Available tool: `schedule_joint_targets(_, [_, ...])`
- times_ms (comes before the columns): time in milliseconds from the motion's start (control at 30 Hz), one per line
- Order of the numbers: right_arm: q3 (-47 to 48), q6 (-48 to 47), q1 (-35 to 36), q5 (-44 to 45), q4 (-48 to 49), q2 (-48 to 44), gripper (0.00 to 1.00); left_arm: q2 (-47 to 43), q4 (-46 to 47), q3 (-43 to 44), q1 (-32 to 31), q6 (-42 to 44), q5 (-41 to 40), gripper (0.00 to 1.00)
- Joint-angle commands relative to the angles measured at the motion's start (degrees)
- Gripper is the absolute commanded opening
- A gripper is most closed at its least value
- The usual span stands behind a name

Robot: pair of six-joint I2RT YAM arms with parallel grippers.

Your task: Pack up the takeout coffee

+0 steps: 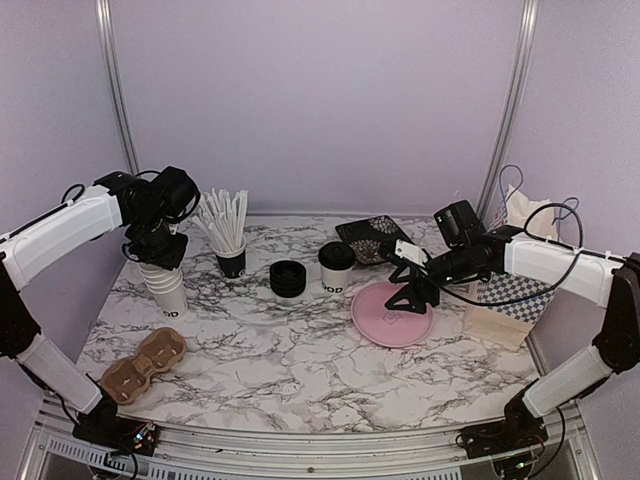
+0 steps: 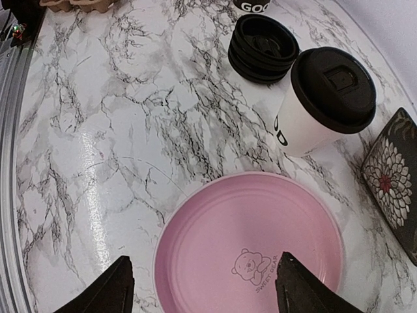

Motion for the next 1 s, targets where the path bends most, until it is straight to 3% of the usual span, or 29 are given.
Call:
schedule_joint_targets(0, [0.61, 0.05, -0.55, 0.43, 1.02, 0.64, 0.72, 1.22, 0.89, -0.69, 0.74, 1.47, 0.41, 0.26])
schedule_joint_targets(467, [0.70, 0.04, -0.53, 0.35, 0.90, 0.64, 0.72, 2.19, 1.00, -0.66, 1.20, 2.30, 0.67, 0.13])
schedule_joint_targets(700, [0.69, 0.05, -0.55, 0.16, 0.86, 0.73, 0.73, 1.67, -0.36, 1.87, 1.68, 3.12, -0.74, 0.00])
schedule_joint_targets(867, [0.78, 0.04, -0.53, -0.05, 0.79, 0.81, 0.72, 3.89, -2.54, 7.27, 2.12, 4.12, -7.43, 0.00])
schedule_joint_targets(967, [0.76, 0.03, -0.55, -0.09, 0.65, 0.83, 0.72, 5.88, -1.86, 9.31, 2.65, 5.54, 5.80, 0.00])
